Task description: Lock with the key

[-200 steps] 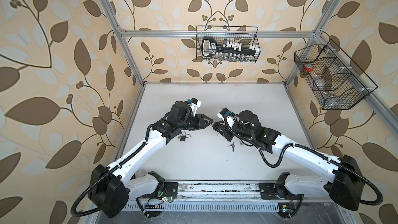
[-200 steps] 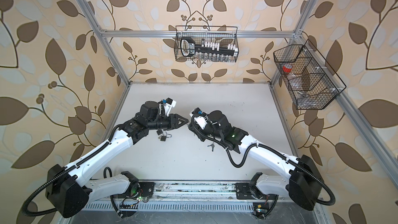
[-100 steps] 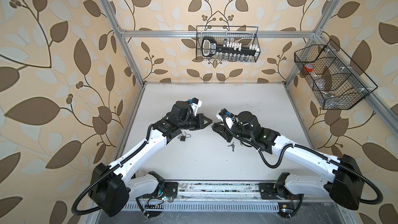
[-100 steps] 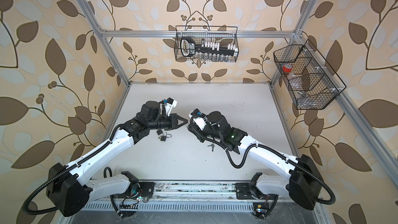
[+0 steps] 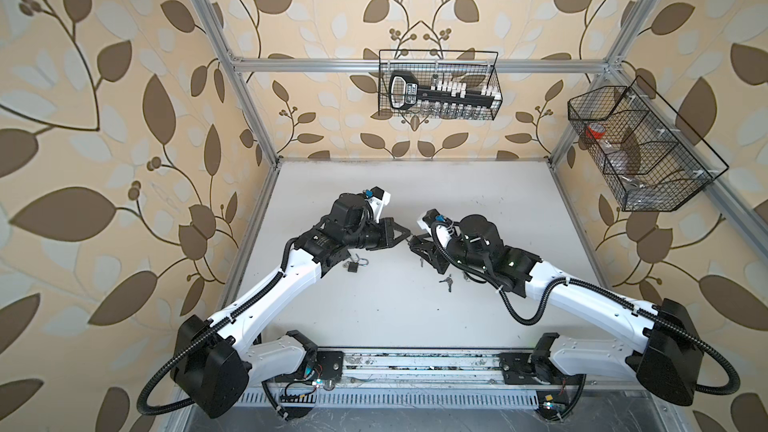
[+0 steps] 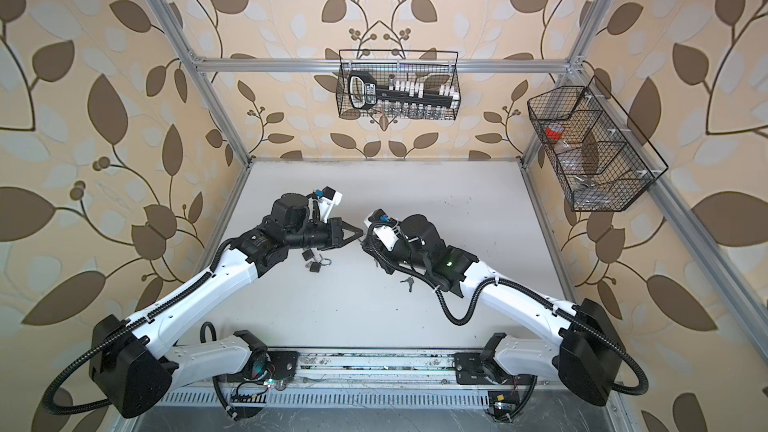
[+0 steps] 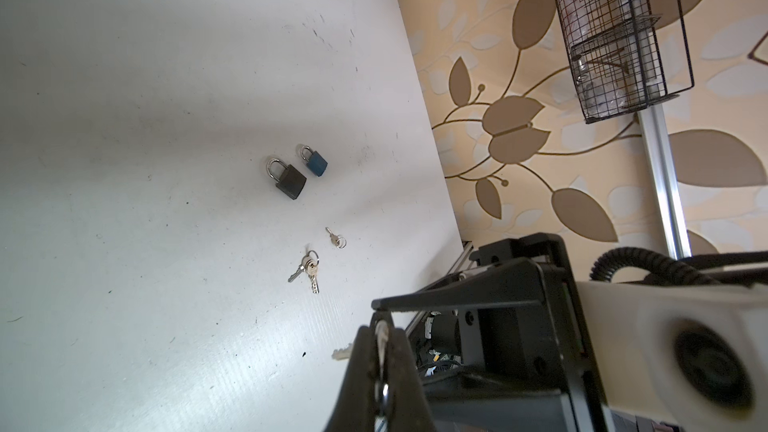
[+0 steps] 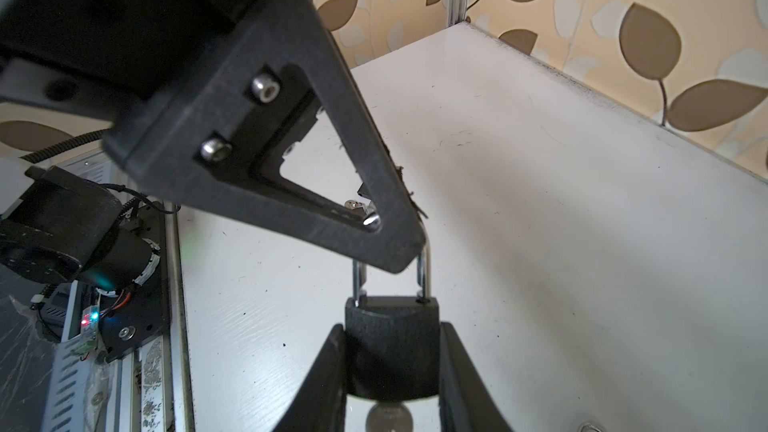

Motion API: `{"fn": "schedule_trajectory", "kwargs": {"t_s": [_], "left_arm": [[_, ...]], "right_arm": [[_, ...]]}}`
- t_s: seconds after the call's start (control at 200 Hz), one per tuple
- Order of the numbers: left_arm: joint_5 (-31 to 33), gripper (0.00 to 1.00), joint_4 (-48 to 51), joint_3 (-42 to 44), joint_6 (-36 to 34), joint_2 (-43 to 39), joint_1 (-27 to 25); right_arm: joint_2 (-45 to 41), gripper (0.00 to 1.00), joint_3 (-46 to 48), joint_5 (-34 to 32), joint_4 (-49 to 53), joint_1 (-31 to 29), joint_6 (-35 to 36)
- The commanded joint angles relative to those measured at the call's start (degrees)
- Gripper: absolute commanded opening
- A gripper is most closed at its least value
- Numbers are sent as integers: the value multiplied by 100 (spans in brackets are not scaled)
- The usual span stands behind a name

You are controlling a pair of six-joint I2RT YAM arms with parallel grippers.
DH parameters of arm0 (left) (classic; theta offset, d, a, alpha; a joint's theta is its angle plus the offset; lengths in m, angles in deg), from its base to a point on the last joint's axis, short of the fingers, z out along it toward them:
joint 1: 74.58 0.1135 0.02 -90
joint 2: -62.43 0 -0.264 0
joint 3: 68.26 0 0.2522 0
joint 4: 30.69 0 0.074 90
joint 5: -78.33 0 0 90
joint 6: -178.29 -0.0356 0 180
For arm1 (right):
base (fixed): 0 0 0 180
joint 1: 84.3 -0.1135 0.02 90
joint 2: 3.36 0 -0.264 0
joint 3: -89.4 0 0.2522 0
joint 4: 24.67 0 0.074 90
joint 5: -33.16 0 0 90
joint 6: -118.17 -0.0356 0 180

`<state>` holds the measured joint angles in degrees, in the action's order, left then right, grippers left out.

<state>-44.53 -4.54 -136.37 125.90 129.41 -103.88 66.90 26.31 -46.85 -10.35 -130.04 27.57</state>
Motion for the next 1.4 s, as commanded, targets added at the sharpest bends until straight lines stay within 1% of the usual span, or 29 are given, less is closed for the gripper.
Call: {"fn": "schedule_trajectory", "kwargs": {"t_s": [0.0,0.12,0.175,0.2,0.23,0.28,0.315,0.37,0.42,0.545,0.635,0.69,0.78,0.8,0.815,0.99,1.16,1.245,1.395], "left_arm": [[12,0,-8,-277,-226,-263,-28],[52,0,124,-373,-281,-317,-28],[44,0,145,-400,-289,-330,-30],[35,0,137,-402,-289,-339,-27],[34,0,140,-413,-289,-350,-30],[33,0,137,-427,-278,-369,-25],[40,0,137,-452,-259,-393,-28],[105,0,165,-501,-211,-442,-32],[208,0,200,-539,-153,-511,-30],[522,0,299,-631,89,-680,-31],[781,0,354,-705,419,-786,-30],[963,0,338,-718,706,-854,-30],[1234,0,301,-705,1095,-985,-32],[1268,0,277,-701,1100,-1020,-30],[1279,0,241,-685,1279,-1041,-27],[1054,0,-177,-679,1671,-1113,-34],[768,0,-487,-647,1918,-1130,-30],[671,0,-678,-590,2033,-1143,-31],[556,0,-980,-450,2163,-1211,-32]], "right_arm": [[-286,8,68,18,-395,-32,-51],[-396,0,90,-8,-495,-29,-122],[-399,0,55,45,-496,-31,-133],[-391,2,46,74,-495,-25,-133],[-382,9,29,105,-479,-32,-121],[-382,27,14,101,-443,-30,-103],[-430,34,40,78,-478,-31,-98],[-550,41,157,-18,-597,-27,-123],[-715,44,298,-145,-775,-32,-133],[-1171,44,702,-403,-1301,-30,-44],[-1370,46,989,-429,-1781,-32,121],[-1377,46,1087,-374,-2031,-32,212],[-1310,47,1127,-100,-2347,-32,310],[-1279,48,1099,-44,-2384,-25,294],[-1254,49,1087,-5,-2397,-28,277],[-913,49,712,432,-2432,15,218],[-605,47,570,1590,-2872,370,-33],[-535,47,525,1742,-3057,425,-154],[-354,43,367,1895,-3035,443,-182]]}}
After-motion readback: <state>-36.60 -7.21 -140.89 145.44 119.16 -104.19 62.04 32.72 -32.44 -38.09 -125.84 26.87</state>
